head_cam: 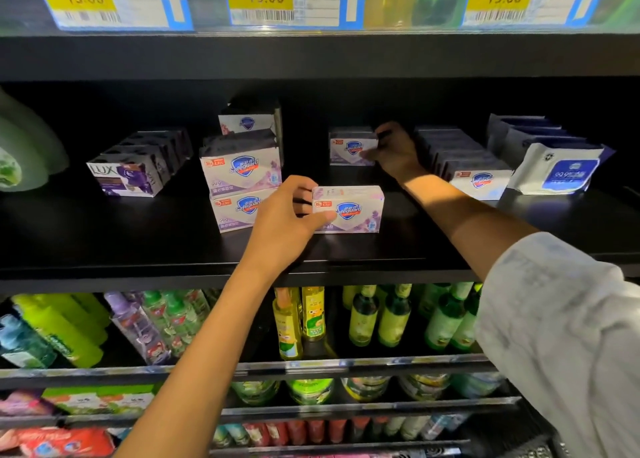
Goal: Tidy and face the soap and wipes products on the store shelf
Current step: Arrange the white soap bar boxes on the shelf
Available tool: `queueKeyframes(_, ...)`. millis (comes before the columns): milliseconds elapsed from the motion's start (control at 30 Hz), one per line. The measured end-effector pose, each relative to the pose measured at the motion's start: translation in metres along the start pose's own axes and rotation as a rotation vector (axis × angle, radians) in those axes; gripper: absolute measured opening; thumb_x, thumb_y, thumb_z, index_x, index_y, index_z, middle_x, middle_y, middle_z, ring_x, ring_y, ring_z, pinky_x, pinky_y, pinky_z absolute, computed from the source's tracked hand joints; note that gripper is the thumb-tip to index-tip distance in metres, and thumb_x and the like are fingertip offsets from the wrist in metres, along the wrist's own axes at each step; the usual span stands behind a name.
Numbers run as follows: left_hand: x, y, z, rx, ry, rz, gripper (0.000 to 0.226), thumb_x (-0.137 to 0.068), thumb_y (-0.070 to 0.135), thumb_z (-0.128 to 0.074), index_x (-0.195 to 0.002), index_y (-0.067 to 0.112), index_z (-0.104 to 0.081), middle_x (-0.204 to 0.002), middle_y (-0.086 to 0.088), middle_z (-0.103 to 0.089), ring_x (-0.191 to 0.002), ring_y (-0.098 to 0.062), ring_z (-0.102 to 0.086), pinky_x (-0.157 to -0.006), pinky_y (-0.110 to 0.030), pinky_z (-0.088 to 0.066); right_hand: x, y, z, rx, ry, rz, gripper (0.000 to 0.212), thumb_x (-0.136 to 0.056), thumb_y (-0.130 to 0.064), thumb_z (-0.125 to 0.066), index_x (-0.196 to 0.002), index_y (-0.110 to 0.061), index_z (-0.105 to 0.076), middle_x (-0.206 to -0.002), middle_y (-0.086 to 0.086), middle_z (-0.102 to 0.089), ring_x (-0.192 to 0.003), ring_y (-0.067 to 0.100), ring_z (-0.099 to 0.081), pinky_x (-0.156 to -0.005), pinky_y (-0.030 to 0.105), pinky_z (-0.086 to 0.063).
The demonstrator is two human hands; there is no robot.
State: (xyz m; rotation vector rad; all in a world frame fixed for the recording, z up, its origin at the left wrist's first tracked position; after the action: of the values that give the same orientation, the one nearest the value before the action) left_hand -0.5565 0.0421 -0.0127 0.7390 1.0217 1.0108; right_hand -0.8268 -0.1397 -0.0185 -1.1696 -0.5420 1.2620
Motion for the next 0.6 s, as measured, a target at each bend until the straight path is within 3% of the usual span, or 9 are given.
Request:
queueKeyframes(100,-0.002,0.001,-0.001,-0.028,-0.002,0.002,0.042,-0.088,0.017,-0.083,-0.122,0.022,-0.059,-0.111,0.009,-0.065,-0.099,-0.006,-0.068,-0.078,-0.017,-0.059,-0.020,0.017,-0.001,0.058,0.052,0.037,0.060,-0.069,0.001,-0.092,-0.109,-0.020,-0.053,-0.124,0.014,-0.068,-0.118,0.028,-0.067,-0.103,0.051,-0.055)
queueKeyframes(200,-0.007,0.003,-0.004,-0.050,-0.007,-0.002,0.041,-0.089,0.015,-0.082,-0.122,0.021,-0.058,-0.110,0.009,-0.064,-0.098,-0.006,-0.067,-0.074,-0.012,-0.057,-0.024,0.026,0.001,0.088,0.057,0.032,0.065,-0.069,-0.005,-0.095,-0.112,-0.020,-0.048,-0.124,0.012,-0.069,-0.117,0.028,-0.067,-0.103,0.051,-0.054)
queueKeyframes(300,-0.016,0.005,-0.009,-0.076,-0.008,-0.011,0.039,-0.091,0.013,-0.080,-0.122,0.017,-0.057,-0.105,0.011,-0.061,-0.094,-0.007,-0.066,-0.071,-0.011,-0.056,0.012,-0.004,0.011,0.205,0.060,0.019,0.062,-0.077,-0.015,-0.092,-0.124,-0.012,-0.052,-0.126,0.012,-0.068,-0.118,0.026,-0.065,-0.105,0.036,-0.049)
queueKeyframes(367,-0.025,0.006,-0.013,-0.073,-0.012,0.002,0.041,-0.092,0.011,-0.079,-0.126,0.015,-0.056,-0.106,0.011,-0.058,-0.094,-0.008,-0.065,-0.071,-0.011,-0.057,0.029,-0.016,0.020,0.298,0.060,0.022,0.059,-0.084,-0.024,-0.087,-0.131,-0.008,-0.054,-0.130,0.012,-0.067,-0.121,0.028,-0.063,-0.096,0.027,-0.044)
queueKeyframes(500,-0.044,0.000,-0.020,-0.084,-0.018,0.051,0.041,-0.094,0.013,-0.077,-0.130,0.012,-0.056,-0.121,-0.001,-0.062,-0.113,-0.017,-0.065,-0.086,-0.027,-0.060,0.073,-0.029,0.043,0.418,0.032,0.085,0.043,-0.091,-0.026,-0.078,-0.127,-0.004,-0.067,-0.134,0.011,-0.066,-0.123,0.032,-0.062,-0.096,0.028,-0.043)
queueKeyframes(600,-0.060,-0.005,-0.031,-0.111,-0.009,0.081,0.035,-0.095,0.014,-0.076,-0.125,0.011,-0.059,-0.126,-0.010,-0.068,-0.114,-0.020,-0.068,-0.086,-0.029,-0.059,0.121,-0.033,0.061,0.399,-0.014,0.124,0.034,-0.093,-0.021,-0.076,-0.124,-0.008,-0.071,-0.120,0.004,-0.069,-0.112,0.022,-0.065,-0.093,0.023,-0.043)
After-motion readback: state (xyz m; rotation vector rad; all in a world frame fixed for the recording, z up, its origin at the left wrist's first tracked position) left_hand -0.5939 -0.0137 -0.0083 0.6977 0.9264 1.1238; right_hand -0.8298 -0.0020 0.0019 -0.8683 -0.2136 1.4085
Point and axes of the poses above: each hand's wrist, its own x-axis away from the middle knuckle, its own z-axis out of the back of the hand, y = z × x, the point moved 3 cm from there along -x, towards the middle knuckle
